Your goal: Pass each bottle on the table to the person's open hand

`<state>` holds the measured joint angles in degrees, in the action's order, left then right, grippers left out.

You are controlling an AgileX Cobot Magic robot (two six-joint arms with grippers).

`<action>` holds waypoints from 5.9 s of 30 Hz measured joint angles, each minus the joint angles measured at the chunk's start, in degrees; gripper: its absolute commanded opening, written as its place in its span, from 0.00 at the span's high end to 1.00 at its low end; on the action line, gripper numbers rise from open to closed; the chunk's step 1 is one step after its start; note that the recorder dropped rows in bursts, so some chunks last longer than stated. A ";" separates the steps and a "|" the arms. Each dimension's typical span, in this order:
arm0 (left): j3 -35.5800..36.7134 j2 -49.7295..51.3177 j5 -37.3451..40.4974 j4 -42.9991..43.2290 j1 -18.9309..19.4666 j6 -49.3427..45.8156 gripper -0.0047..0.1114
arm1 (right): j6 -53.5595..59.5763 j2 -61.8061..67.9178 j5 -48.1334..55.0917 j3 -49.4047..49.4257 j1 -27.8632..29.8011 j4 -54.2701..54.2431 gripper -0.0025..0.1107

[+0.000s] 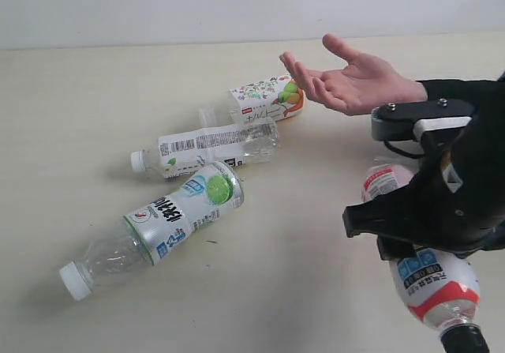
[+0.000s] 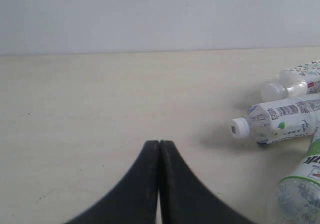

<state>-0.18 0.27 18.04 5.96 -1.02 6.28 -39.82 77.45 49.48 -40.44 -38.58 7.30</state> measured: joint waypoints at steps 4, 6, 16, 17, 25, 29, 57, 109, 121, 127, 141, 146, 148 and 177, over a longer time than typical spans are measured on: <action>0.00 0.00 0.00 0.00 0.00 0.00 0.94 | 1.84 -7.49 1.50 0.00 0.00 -2.12 0.98; 0.00 0.00 0.00 0.00 0.00 0.00 0.94 | 1.97 -11.71 1.60 0.00 0.00 -2.69 0.98; 0.00 0.00 0.00 0.00 0.00 0.00 0.94 | -1.11 -23.51 -1.64 -0.84 0.00 5.03 0.98; 0.00 0.00 0.00 0.00 0.00 0.00 0.94 | -1.94 -23.15 -1.49 -1.58 0.00 6.67 0.98; 0.00 0.00 0.00 0.00 0.00 0.00 0.94 | -1.49 -10.74 0.21 -15.56 0.00 11.64 0.98; 0.00 0.00 0.00 0.00 0.00 0.00 0.94 | 2.06 -1.44 2.68 -25.03 2.11 11.45 0.98; 0.00 0.00 0.00 0.00 0.00 0.00 0.94 | 10.97 33.42 -9.52 -35.59 13.19 8.51 0.98; 0.00 0.00 0.00 0.00 0.00 0.00 0.94 | 15.20 18.96 0.21 -35.72 13.19 8.65 0.07; 0.00 0.00 0.00 0.00 0.00 0.00 0.94 | 26.19 -11.85 6.88 -22.58 13.19 5.95 0.97; 0.00 0.00 0.00 0.00 0.00 0.00 0.94 | 29.53 -32.07 4.26 -9.12 13.19 10.28 0.98; 0.00 0.00 0.00 0.00 0.00 0.00 0.94 | 31.45 -63.13 -9.54 11.19 13.19 13.88 0.98; 0.00 0.00 0.00 0.00 0.00 0.00 0.94 | 30.69 -66.53 -16.48 17.51 13.19 13.88 0.98; 0.00 0.00 0.00 0.00 0.00 0.00 0.94 | 30.59 -67.65 -18.77 18.44 13.19 13.88 0.98; 0.00 0.00 0.00 0.00 0.00 0.00 0.94 | 29.57 -72.30 -20.40 18.68 13.19 13.88 0.98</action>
<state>-0.18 0.27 18.04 5.96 -1.02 6.28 -10.25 5.15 29.09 -21.76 -25.38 21.18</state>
